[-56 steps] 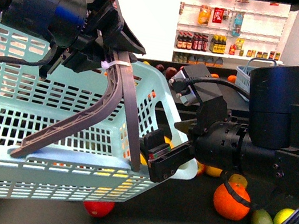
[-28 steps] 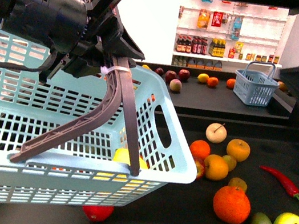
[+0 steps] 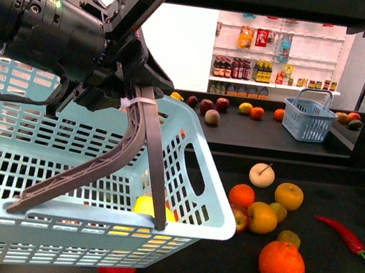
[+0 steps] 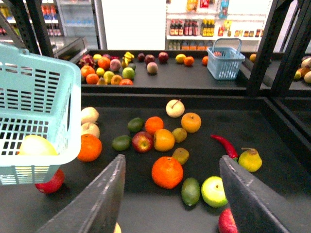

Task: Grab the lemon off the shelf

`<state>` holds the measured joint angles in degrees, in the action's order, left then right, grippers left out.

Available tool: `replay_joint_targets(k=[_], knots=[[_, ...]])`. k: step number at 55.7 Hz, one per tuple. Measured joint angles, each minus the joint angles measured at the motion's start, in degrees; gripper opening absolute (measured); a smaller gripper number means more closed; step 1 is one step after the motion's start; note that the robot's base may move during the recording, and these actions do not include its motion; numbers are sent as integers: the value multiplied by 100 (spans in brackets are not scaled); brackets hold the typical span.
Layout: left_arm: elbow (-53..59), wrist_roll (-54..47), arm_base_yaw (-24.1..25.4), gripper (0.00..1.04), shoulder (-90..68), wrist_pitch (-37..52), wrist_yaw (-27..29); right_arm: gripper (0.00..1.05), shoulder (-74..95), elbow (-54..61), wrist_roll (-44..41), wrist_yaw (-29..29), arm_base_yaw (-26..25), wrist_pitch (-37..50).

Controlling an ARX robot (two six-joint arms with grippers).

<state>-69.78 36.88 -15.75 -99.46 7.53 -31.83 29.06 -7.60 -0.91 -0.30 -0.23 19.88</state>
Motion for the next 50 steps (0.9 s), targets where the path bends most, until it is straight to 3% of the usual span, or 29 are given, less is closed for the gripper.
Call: replay_joint_targets(k=[6, 17, 50], knots=[[0, 0, -2, 14, -2, 0, -9, 34, -459, 201, 7, 13, 2, -118], [0, 0, -2, 14, -4, 0, -4, 2, -826, 369, 4, 11, 2, -317], [0, 0, -2, 14, -4, 0, -4, 3, -1768, 680, 20, 15, 2, -850]])
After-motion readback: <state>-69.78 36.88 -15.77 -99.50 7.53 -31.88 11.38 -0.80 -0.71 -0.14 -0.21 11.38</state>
